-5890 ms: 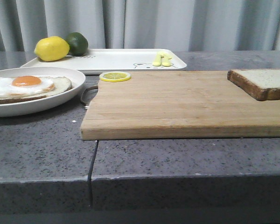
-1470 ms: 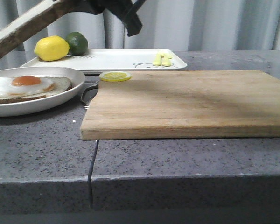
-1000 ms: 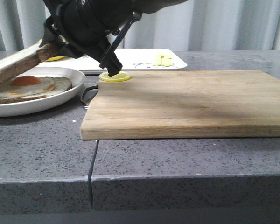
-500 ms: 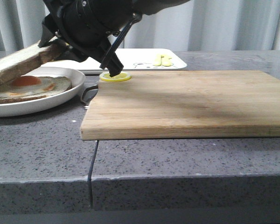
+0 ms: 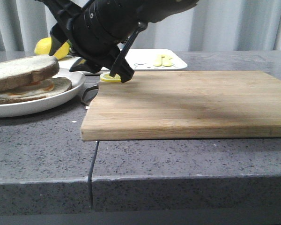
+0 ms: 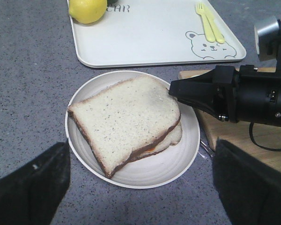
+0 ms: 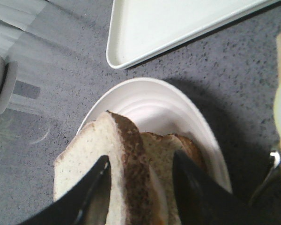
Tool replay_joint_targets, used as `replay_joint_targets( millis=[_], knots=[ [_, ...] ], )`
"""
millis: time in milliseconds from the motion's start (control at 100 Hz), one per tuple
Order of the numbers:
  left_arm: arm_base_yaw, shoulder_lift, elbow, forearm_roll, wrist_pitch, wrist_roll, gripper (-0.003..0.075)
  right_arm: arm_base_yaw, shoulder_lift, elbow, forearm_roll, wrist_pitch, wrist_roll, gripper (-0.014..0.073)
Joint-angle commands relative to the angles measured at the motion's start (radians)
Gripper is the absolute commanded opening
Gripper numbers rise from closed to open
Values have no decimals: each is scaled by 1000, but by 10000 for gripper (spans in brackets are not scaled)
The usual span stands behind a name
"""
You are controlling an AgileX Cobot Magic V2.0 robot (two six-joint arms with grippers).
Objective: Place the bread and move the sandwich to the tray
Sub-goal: 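Carry the bread slice with the right gripper over the egg toast and lower it, then open the right gripper and lift it away from the sandwich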
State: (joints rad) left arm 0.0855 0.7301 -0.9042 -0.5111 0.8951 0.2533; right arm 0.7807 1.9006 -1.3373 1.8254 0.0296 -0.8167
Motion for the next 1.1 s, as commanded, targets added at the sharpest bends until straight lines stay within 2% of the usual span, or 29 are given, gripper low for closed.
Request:
replay_joint_targets(
  millis=[0, 120, 230, 480, 680, 880, 960, 1090],
  knots=[
    [-3, 3, -36, -36, -58, -1, 575, -2, -58, -23, 5, 8, -16, 379],
    [-3, 3, -36, -36, -58, -1, 575, -9, -93, -24, -57, 8, -16, 385],
    [-3, 3, -36, -36, -58, -1, 575, -12, -154, -24, -166, -30, -16, 385],
    [-3, 3, -36, -36, -58, -1, 575, -42, -337, -22, -562, -62, -7, 385],
    [-3, 3, -36, -36, -58, -1, 575, -116, -495, 39, -952, -30, 231, 385],
    [-3, 3, -36, -36, -58, -1, 575, -243, -677, 207, -1327, -15, 498, 385],
    [-3, 3, -36, -36, -58, -1, 575, -299, -740, 270, -1409, -2, 543, 385],
    [-3, 3, -36, -36, -58, -1, 575, -420, -864, 391, -1480, 47, 545, 385]
  ],
)
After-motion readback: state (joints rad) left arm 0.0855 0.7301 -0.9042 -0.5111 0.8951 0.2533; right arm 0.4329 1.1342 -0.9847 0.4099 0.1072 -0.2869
